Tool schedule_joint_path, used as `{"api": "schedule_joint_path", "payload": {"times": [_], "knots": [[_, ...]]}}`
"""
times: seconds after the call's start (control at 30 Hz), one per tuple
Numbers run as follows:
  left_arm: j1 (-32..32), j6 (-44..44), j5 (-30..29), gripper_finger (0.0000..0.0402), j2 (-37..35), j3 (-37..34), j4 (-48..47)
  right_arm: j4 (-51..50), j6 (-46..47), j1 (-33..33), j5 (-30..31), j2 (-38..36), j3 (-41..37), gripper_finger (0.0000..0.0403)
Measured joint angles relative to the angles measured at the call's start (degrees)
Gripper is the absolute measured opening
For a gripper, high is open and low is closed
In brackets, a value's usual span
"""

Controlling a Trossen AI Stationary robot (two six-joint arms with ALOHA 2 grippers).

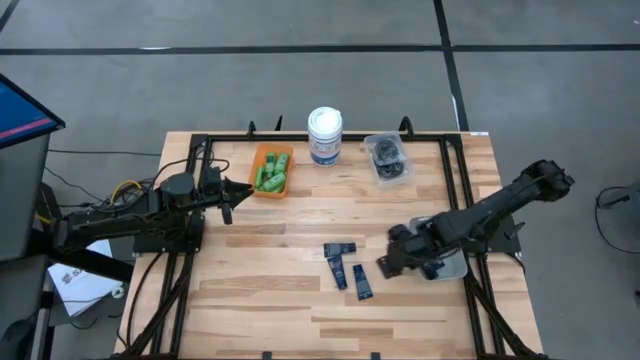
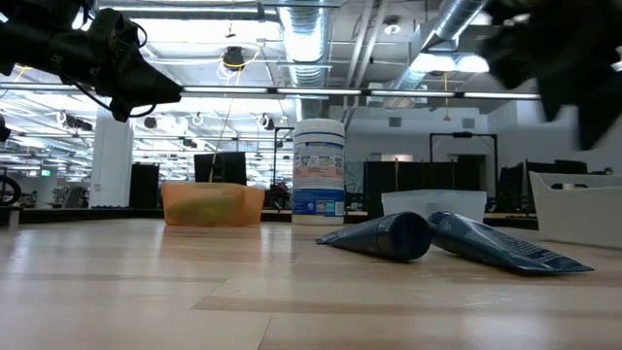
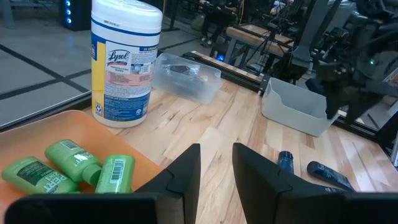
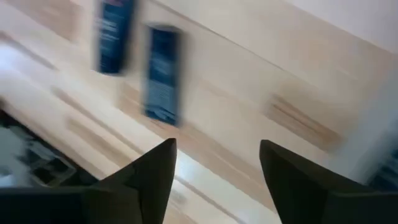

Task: Pick & Place Travel size toiletries
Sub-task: Put the blue shave cream into the gray bin

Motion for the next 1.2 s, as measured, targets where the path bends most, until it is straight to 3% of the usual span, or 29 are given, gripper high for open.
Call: {"api": "schedule_joint_path", "payload": {"times": [0.13,0.27,0.57,0.8,1.0,1.2], "knots": [[0.02,0.0,0.02,0.0089,0.0,0.0,0.01,11.1,-5.0,-2.23,-0.58,5.54,0.02,0.0205],[0.0,0.0,0.02,0.0089,0.0,0.0,0.0,15.67,-9.01,-4.03,-3.15,11.16,1.03,0.0187],[0.02,-0.05,0.36,0.0089,0.07,0.02,0.05,11.78,-22.01,-9.09,-3.19,21.85,11.35,0.017],[0.02,-0.21,3.71,0.0089,0.74,0.04,0.17,-0.25,-29.19,-10.63,-3.14,30.1,20.45,0.0166],[0.02,-0.35,4.11,0.0089,1.42,0.04,0.18,-1.91,-30.87,-10.59,-3.15,34.01,24.81,0.0184],[0.02,-0.35,4.1,0.0089,2.14,0.04,0.43,-5.41,-29.28,-10.38,-3.11,34.68,25.18,0.0239]]}}
